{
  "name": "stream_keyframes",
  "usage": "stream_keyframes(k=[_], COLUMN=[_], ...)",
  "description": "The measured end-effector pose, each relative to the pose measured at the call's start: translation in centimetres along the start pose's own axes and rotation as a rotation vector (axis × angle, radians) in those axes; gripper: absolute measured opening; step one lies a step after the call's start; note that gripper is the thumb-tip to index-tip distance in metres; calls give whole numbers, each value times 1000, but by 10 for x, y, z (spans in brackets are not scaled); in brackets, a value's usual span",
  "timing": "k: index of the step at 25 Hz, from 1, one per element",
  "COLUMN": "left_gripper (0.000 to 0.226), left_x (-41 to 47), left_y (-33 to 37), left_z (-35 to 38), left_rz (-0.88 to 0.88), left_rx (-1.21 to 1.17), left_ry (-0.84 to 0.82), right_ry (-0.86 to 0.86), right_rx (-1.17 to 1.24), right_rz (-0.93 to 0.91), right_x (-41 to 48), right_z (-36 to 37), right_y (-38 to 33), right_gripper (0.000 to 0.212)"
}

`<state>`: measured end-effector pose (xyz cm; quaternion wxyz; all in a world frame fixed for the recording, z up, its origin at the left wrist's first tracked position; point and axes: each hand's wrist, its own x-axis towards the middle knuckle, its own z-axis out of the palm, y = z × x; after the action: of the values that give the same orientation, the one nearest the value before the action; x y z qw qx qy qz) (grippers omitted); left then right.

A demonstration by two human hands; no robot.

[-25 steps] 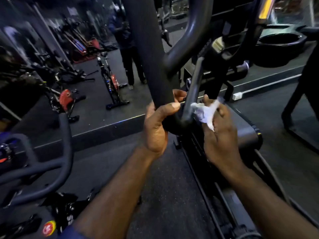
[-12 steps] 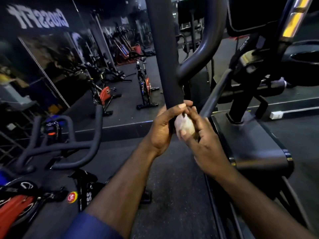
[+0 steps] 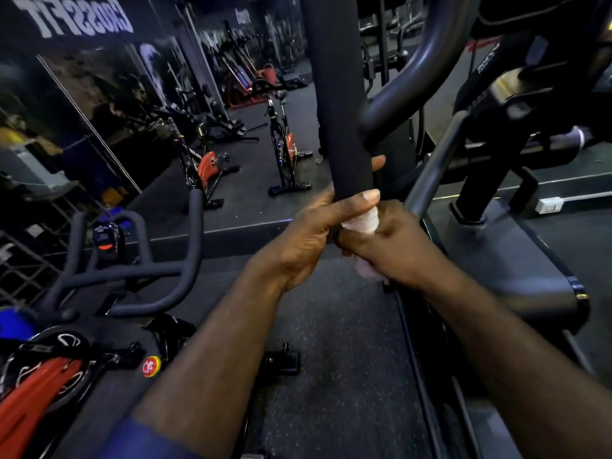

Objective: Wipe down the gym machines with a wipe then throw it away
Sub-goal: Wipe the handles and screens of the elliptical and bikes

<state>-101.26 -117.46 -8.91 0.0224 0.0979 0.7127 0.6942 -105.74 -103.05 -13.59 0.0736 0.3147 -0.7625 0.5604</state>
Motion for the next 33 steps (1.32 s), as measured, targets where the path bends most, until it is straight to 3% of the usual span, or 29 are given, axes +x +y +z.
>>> stream_keyframes(k=[2, 5, 8, 12, 15, 18, 20, 22, 25, 27, 33], left_gripper=[55, 70, 74, 80, 73, 26, 33, 40, 22, 17, 20], left_x=[2, 4, 10, 19, 21, 30, 44, 51, 71, 85, 110], left_y=[-8, -34, -57, -65, -63, -49, -33, -17, -12, -16, -44], left_z=[3, 18, 30, 34, 22, 13, 16, 20, 26, 39, 47], left_rz=[32, 89, 125, 123, -68, -361, -482, -549, -577, -586, -610], left_rx=[1, 34, 34, 68, 26, -239, -263, -181, 31, 179, 97], left_ry=[16, 73, 121, 122, 82, 155, 78, -31, -44, -104, -147], right_ry=[-13, 37, -73, -114, -96, -78, -25, 12, -5, -5, 24], right_rx=[-10, -328, -651, -934, -1069, -1031, -936, -916, -1015, -1043, -1033], right_rz=[-15, -265, -338, -577, -451, -348, -392, -462, -502, -426, -109], right_x=[0, -6, 4, 40, 74, 66, 43, 27, 52, 84, 160], right_z=[2, -4, -32, -71, -100, -92, -70, -59, -83, -107, -159], right_y=[2, 31, 66, 108, 121, 120, 117, 111, 119, 138, 175], right_gripper=[29, 18, 15, 11, 19, 28, 30, 22, 16, 18, 13])
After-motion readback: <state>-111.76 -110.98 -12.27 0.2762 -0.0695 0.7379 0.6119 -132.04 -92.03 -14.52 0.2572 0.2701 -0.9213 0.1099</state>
